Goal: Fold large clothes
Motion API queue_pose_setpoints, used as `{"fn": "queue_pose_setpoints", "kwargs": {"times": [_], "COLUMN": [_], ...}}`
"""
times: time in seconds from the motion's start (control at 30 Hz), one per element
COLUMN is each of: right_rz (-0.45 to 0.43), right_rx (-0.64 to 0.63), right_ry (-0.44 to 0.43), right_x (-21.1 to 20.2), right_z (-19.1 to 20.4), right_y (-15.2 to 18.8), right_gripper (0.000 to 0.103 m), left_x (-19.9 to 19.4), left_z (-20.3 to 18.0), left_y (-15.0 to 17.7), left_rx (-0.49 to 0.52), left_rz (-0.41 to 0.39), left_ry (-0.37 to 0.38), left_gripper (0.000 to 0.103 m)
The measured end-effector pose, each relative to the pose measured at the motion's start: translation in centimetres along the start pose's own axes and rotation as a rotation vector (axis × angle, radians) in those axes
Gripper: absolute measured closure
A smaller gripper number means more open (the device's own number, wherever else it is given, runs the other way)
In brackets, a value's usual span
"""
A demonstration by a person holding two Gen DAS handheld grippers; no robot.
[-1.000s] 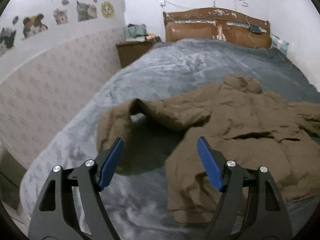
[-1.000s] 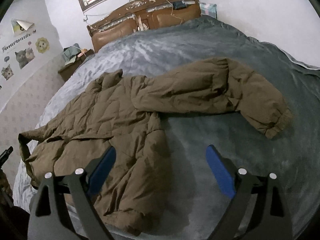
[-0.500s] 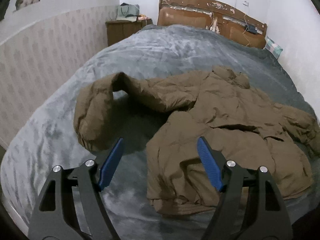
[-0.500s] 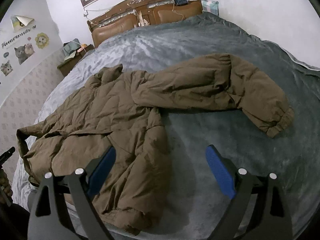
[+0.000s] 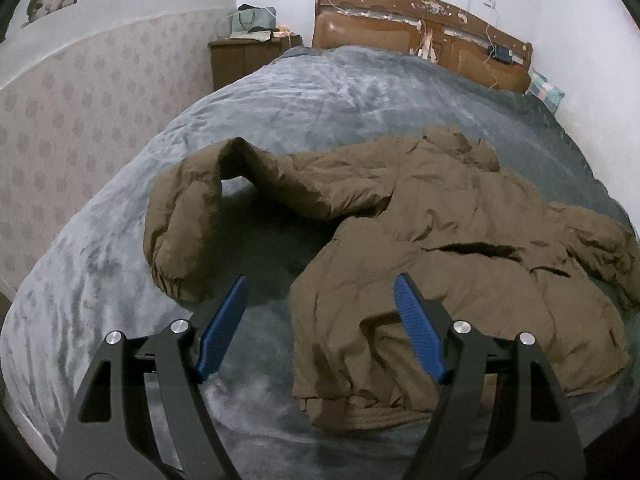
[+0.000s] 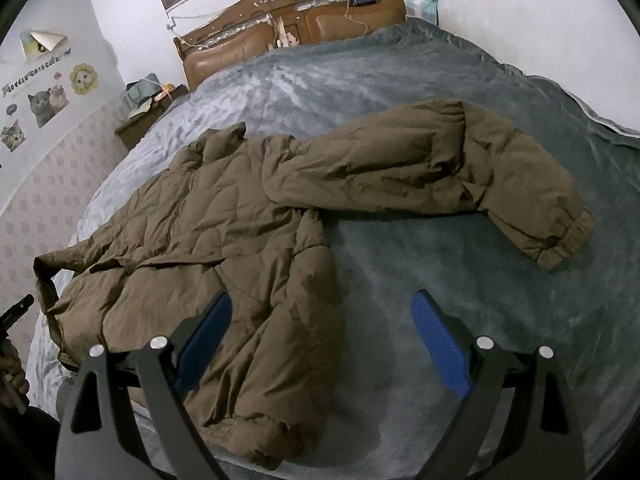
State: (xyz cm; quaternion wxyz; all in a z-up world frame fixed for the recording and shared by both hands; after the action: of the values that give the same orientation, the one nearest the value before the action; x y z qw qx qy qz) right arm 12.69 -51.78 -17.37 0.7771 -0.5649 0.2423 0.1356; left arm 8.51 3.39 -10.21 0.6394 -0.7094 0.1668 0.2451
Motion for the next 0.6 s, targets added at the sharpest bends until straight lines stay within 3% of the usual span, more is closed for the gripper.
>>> {"fn": "queue_pose_setpoints", "kwargs": {"times": [0.17, 0.4, 0.53, 0.57, 0.6], "right_rz": [0.138, 0.377, 0.549, 0.566, 0.563], "right_rx": [0.052, 0.018, 0.055, 0.060, 0.057], "right_ry": [-0.099, -0.014, 0.007, -0.012, -0.019], "right_x": [1.4, 2.8, 4.2, 4.3, 4.3], "right_z": [1.8, 3.9, 4.0, 4.3, 4.3], "right_y": [2.2, 6.9, 10.6, 11.1, 11.2], "right_gripper": [0.012, 0.012, 0.014, 0.030, 0.058], "left_x": [1.3, 2.5, 4.6, 5.1, 5.5], "left_z": [-1.5, -3.4, -3.8, -4.1, -4.6], "left_y": [2.7, 6.6, 9.3, 9.9, 10.6], "left_rx": [0.089, 0.226, 0.224, 0.211, 0.194], "left_rz": [0.115, 0.250, 0.404, 0.439, 0.479], "left_ry": [0.045, 0.018, 0.056, 0.093, 0.148], "left_gripper": [0.022, 0.007, 0.006, 0.010, 0.033]}}
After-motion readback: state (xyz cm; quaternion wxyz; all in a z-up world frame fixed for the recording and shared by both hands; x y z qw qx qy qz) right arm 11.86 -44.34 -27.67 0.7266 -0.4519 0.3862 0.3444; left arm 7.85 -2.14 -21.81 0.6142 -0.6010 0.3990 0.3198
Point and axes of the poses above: each gripper's, at about its wrist camera, not at the fingertips, and x roughly the way its jaws point, z to its left, y to its underside, the point moved 7 cm from there along x, roughly the way its jaws point, and after that the axes turned 12 degrees about -z, right-handed, at the moved point
